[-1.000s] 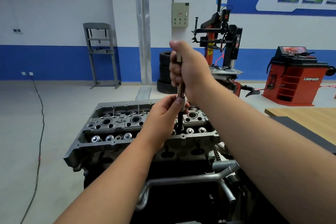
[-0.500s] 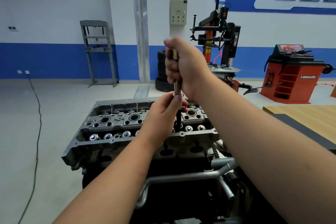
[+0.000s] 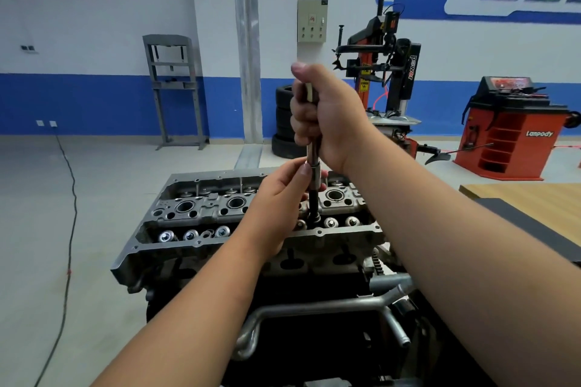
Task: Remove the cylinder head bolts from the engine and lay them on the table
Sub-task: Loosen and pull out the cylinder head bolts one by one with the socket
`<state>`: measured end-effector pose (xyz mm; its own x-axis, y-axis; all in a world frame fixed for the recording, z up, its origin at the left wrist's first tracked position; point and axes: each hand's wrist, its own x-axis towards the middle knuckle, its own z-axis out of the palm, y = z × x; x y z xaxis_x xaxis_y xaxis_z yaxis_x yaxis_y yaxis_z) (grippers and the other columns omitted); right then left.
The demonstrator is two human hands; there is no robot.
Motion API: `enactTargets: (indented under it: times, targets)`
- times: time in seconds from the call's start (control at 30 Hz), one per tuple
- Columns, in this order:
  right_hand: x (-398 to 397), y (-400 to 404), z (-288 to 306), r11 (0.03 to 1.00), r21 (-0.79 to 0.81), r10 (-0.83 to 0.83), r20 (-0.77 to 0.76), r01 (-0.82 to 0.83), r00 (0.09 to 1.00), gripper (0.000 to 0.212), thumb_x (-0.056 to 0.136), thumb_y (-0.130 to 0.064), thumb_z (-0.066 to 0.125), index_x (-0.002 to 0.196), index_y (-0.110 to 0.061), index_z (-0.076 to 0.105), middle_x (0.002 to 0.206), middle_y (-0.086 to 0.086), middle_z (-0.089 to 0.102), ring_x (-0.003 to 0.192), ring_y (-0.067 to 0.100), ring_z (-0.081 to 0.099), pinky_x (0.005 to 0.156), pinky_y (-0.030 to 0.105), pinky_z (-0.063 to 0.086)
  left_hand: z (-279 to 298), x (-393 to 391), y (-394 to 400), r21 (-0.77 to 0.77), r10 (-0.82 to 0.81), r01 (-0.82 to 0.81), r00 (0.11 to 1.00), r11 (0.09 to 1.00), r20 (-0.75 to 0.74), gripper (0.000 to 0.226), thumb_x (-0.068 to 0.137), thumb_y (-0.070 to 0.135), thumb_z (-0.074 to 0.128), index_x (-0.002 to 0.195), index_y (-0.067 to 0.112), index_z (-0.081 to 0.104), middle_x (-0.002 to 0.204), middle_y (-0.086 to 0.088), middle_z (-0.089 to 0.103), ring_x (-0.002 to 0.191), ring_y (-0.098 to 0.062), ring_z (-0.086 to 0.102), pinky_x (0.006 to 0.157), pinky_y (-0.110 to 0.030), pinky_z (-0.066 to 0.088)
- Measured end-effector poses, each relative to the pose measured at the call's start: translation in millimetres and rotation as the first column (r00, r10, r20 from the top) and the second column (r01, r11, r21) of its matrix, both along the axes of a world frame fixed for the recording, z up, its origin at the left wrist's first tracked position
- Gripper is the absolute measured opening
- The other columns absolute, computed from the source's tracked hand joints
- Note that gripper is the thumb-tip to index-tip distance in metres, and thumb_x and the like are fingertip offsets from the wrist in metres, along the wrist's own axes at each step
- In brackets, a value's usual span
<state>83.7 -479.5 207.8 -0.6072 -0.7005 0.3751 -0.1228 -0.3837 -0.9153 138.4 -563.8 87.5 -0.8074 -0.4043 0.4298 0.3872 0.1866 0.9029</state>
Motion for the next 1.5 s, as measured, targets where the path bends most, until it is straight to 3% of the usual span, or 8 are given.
enactTargets:
  times: [0.23,0.33,0.5,0.73,0.83,1.0,1.27,1.5]
  targets:
    - [21,-10,-4,0.908,-0.124,-0.410,-0.074,0.399,0.909,0.022,0.100,-0.029,0.049,0.084,-0.017,0.059,0.048,-0.013,0.055,0.042,0.000,0.048,0.042,0.018,0.042,2,-5,8,0.002,0.125,-0.125,0.991,0.992,-0.057,0.011,0.085,0.047,0.074,0.077,0.050,0.068,0.068,0.018,0.067,0.058,0.003,0.054,0.055,-0.017,0.045]
    - [17,-7,-5,0.940,-0.141,-0.316,-0.023,0.310,0.948,0.034,0.097,-0.033,0.048,0.070,-0.015,0.052,0.049,-0.006,0.042,0.042,0.009,0.036,0.044,0.025,0.032,2,-4,6,0.013,0.084,-0.084,0.996,0.996,-0.017,0.021,0.071,0.065,0.074,0.085,0.049,0.069,0.081,0.012,0.073,0.072,-0.004,0.060,0.064,-0.025,0.051]
    - [3,4,4,0.998,0.044,0.043,-0.043,-0.041,0.998,0.040,0.096,-0.035,0.054,0.060,-0.020,0.042,0.048,-0.005,0.026,0.048,0.016,0.016,0.048,0.028,0.019,0,2,1,-0.012,-0.026,0.026,0.999,1.000,0.027,0.029,0.100,0.047,0.050,0.108,0.036,0.075,0.106,0.006,0.077,0.107,-0.014,0.071,0.099,-0.040,0.050]
    - [23,-9,-12,0.870,-0.177,-0.482,-0.101,0.461,0.870,0.037,0.104,-0.037,0.042,0.075,-0.018,0.056,0.055,-0.011,0.049,0.048,0.002,0.045,0.052,0.023,0.040,0,-5,5,0.026,0.062,-0.061,0.997,0.998,-0.038,0.012,0.091,0.042,0.074,0.095,0.031,0.070,0.079,0.013,0.073,0.069,-0.001,0.062,0.067,-0.024,0.051]
    - [18,-6,-9,0.939,-0.161,-0.312,-0.035,0.303,0.949,0.040,0.103,-0.036,0.042,0.069,-0.018,0.053,0.051,-0.008,0.042,0.043,0.008,0.036,0.046,0.025,0.032,0,-5,5,0.023,0.070,-0.069,0.997,0.997,-0.040,0.032,0.077,0.057,0.075,0.093,0.030,0.066,0.073,0.014,0.070,0.065,-0.003,0.057,0.060,-0.022,0.048]
    - [-5,14,5,0.987,0.046,0.154,-0.036,-0.153,0.987,0.043,0.097,-0.034,0.046,0.057,-0.020,0.040,0.047,-0.005,0.024,0.046,0.015,0.017,0.049,0.027,0.018,-2,-2,1,0.019,-0.009,0.009,1.000,1.000,0.001,0.022,0.104,0.042,0.051,0.110,0.044,0.072,0.106,0.010,0.078,0.104,-0.013,0.071,0.091,-0.031,0.050]
    - [19,-4,-20,0.904,-0.184,-0.408,-0.108,0.385,0.907,0.032,0.099,-0.036,0.051,0.073,-0.018,0.048,0.059,-0.006,0.044,0.052,0.009,0.038,0.054,0.028,0.035,-2,-3,1,-0.004,0.048,-0.048,0.999,0.999,-0.023,0.011,0.103,0.032,0.065,0.106,0.025,0.072,0.093,0.011,0.077,0.085,0.000,0.069,0.079,-0.026,0.050]
    - [-8,16,3,0.992,0.000,0.130,0.036,-0.130,0.991,0.042,0.097,-0.035,0.040,0.058,-0.019,0.040,0.048,-0.005,0.023,0.047,0.015,0.015,0.050,0.028,0.016,-2,-2,3,-0.025,-0.016,0.015,1.000,1.000,-0.023,0.022,0.096,0.045,0.054,0.107,0.047,0.073,0.108,0.007,0.077,0.108,-0.016,0.070,0.095,-0.030,0.052]
